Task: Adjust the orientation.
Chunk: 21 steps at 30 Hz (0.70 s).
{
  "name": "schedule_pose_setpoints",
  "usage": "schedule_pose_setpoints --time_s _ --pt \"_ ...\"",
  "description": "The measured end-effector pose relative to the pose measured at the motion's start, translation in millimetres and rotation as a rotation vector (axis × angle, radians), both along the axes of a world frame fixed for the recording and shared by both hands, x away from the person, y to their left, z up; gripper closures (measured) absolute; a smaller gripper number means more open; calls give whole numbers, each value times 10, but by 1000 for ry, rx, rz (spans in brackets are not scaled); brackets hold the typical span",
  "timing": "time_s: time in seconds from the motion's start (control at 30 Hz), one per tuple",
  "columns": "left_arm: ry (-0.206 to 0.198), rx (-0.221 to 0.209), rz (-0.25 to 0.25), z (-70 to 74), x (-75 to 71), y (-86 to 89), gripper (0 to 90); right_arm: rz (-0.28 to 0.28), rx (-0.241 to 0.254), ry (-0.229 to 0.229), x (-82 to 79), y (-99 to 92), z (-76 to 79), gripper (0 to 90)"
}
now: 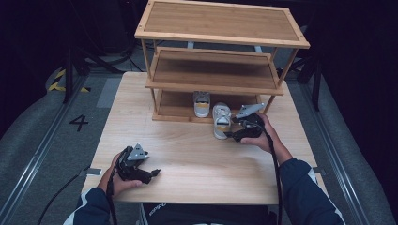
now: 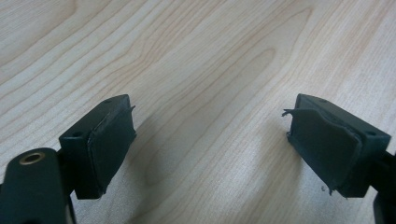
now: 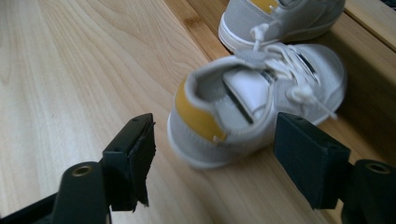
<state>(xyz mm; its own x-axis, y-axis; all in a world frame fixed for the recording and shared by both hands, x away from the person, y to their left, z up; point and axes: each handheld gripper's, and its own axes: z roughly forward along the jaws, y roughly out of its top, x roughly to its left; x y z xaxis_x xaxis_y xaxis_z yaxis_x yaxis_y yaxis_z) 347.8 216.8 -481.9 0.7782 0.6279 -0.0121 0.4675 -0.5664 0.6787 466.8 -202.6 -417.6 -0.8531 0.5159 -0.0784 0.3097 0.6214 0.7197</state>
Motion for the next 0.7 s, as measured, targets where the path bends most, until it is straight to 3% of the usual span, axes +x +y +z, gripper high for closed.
schedule_pose_setpoints --time_s 0.07,0.13,0.23,0.27,0.43,0.57,0.7 --pt "0 0 3 0 -1 -1 142 -27 16 12 -31 -39 -17 288" --pt "0 -3 5 -2 -2 -2 142 -48 -19 16 -52 -33 -74 268" --pt "-2 -1 -1 0 3 0 141 -77 -23 33 -7 -5 -158 250" --pt "-2 -1 -1 0 3 0 141 -93 -4 48 36 12 -204 239" --pt "-4 -5 -2 -4 5 0 141 -128 -19 73 100 49 -313 220" --pt "-2 -4 -2 -3 5 0 141 -139 1 81 123 125 -370 208" --pt "-2 -6 -1 -4 4 0 141 -160 -27 89 162 209 -435 147"
